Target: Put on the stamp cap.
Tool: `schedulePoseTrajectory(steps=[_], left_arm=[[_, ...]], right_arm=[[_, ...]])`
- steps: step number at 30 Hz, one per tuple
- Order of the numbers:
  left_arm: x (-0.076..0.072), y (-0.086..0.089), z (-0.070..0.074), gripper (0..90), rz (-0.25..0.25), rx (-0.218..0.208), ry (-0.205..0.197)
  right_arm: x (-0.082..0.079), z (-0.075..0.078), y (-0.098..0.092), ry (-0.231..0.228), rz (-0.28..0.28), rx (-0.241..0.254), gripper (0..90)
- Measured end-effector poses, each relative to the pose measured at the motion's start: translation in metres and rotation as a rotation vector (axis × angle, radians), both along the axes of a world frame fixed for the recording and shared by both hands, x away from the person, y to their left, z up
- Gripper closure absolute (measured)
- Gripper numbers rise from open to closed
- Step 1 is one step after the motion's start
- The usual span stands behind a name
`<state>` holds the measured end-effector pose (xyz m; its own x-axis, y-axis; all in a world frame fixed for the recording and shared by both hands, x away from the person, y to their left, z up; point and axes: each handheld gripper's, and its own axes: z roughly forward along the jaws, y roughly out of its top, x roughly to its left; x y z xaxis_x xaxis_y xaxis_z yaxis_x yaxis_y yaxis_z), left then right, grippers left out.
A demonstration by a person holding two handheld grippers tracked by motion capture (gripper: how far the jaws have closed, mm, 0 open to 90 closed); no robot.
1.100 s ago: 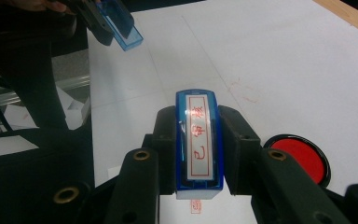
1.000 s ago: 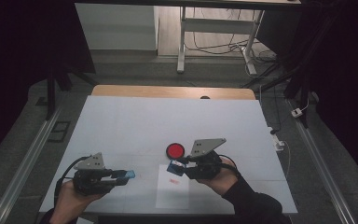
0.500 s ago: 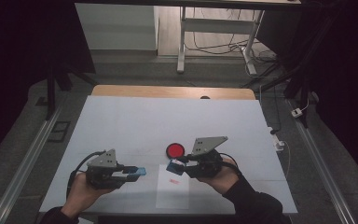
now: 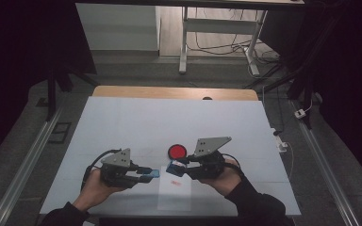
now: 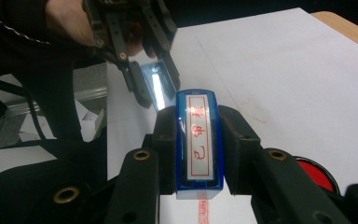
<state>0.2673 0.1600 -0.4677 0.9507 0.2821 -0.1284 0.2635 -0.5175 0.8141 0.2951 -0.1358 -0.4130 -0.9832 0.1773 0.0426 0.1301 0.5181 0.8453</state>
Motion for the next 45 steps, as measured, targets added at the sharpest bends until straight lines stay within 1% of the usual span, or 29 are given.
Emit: schedulePoseTrajectory(steps=[2,5,10,15,18,22,25,26,29,32,35,39,41,45], left_arm=[[0.002,-0.003,-0.001,68.6,-0.015,0.000,0.001],[0.004,-0.008,-0.001,68.6,-0.037,-0.014,0.001],[0.009,-0.014,-0.001,68.7,-0.087,-0.035,0.014],[0.012,-0.021,-0.002,68.8,-0.133,-0.037,0.012],[0.014,-0.024,-0.003,68.8,-0.156,-0.044,0.012],[0.016,-0.028,-0.003,68.9,-0.176,-0.047,0.005],[0.017,-0.030,-0.004,68.8,-0.194,-0.060,0.004],[0.018,-0.031,-0.004,68.9,-0.197,-0.056,0.004],[0.019,-0.032,-0.005,68.9,-0.211,-0.061,0.003],[0.020,-0.033,-0.005,68.9,-0.224,-0.066,0.001],[0.021,-0.032,-0.006,69.0,-0.236,-0.084,0.009],[0.021,-0.030,-0.006,69.0,-0.253,-0.124,0.024],[0.021,-0.030,-0.006,69.0,-0.263,-0.133,0.022],[0.021,-0.029,-0.005,69.1,-0.265,-0.146,0.019]], right_arm=[[0.000,0.000,0.000,0.001,0.005,0.006,70.0],[0.000,0.001,0.001,0.000,0.013,0.008,70.0],[-0.002,0.001,0.005,-0.005,0.033,0.018,70.0],[-0.005,0.002,0.007,0.002,0.053,0.034,70.0],[-0.006,0.002,0.008,-0.005,0.069,0.039,70.0],[-0.008,0.003,0.010,-0.001,0.084,0.048,70.0],[-0.008,0.002,0.012,0.002,0.091,0.046,70.0],[-0.009,0.002,0.012,0.004,0.093,0.045,70.0],[-0.009,0.002,0.013,0.008,0.098,0.048,70.0],[-0.010,0.002,0.013,0.001,0.105,0.047,70.0],[-0.010,0.002,0.013,0.002,0.110,0.051,70.0],[-0.010,0.003,0.012,0.005,0.120,0.061,70.0],[-0.010,0.003,0.013,0.001,0.128,0.062,70.0],[-0.010,0.003,0.013,0.011,0.130,0.074,70.0]])
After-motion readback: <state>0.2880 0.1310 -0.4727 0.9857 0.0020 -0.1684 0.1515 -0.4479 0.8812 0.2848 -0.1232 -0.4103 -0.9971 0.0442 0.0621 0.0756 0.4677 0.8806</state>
